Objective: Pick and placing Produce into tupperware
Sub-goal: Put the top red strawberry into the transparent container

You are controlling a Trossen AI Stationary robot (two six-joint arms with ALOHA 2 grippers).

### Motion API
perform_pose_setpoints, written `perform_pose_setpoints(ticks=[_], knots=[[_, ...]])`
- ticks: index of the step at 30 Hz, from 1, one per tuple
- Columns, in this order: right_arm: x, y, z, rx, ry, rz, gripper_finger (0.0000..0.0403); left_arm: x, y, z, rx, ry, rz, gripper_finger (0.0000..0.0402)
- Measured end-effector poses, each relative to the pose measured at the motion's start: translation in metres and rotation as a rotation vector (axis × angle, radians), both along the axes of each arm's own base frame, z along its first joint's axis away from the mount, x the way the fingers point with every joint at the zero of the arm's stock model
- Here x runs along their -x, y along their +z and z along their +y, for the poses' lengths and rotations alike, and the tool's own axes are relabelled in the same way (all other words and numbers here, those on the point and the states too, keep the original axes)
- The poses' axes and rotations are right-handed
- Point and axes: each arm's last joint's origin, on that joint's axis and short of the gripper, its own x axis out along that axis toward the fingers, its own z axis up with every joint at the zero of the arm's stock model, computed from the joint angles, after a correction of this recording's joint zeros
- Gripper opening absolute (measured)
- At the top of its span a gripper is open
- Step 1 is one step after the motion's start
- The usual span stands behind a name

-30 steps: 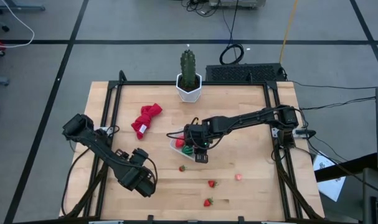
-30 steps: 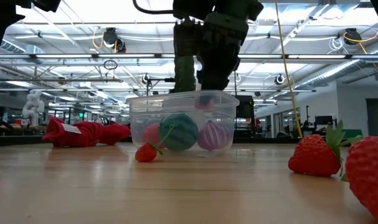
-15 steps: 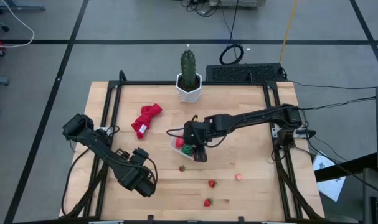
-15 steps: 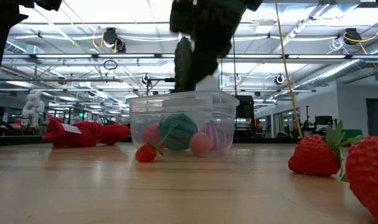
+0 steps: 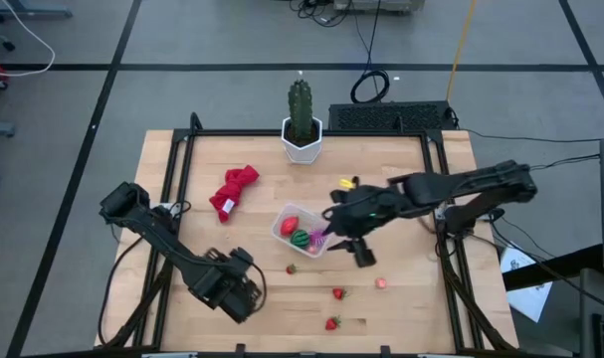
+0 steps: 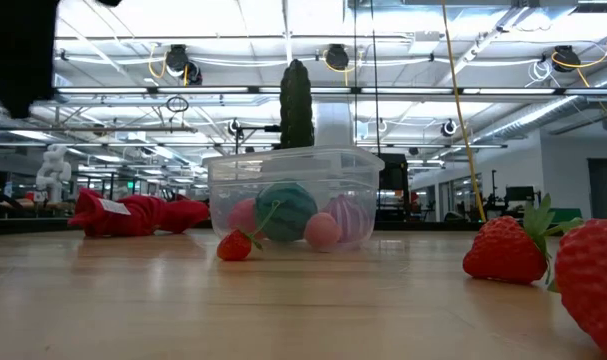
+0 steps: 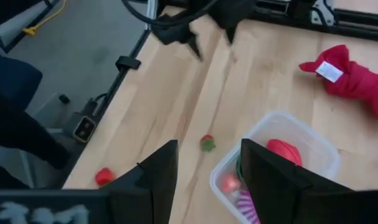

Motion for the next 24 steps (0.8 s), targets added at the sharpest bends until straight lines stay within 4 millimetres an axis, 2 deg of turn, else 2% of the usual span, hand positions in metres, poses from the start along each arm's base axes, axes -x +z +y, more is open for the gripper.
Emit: perform_pose_setpoints(ticks=[5,15,19,24], knots=[[0.022,0.017,-0.004,-0.034,-0.024,-0.019,0.0165,-0.018,0.003,-0.010,0.087,-0.082,-0.174,0.0310],[0.054,0.034,-0.011,-0.033,-0.023,-0.024,0.0165,-0.051,0.008,-0.004,0.234,0.024,-0.375,0.0310],[0.065,0.035,-0.013,-0.019,-0.017,0.008,0.0165,-0.065,-0.002,0.006,0.223,0.066,-0.376,0.0310],[0.074,0.035,-0.015,0.010,0.003,0.043,0.0165,-0.081,-0.025,0.018,0.227,0.085,-0.301,0.0310]])
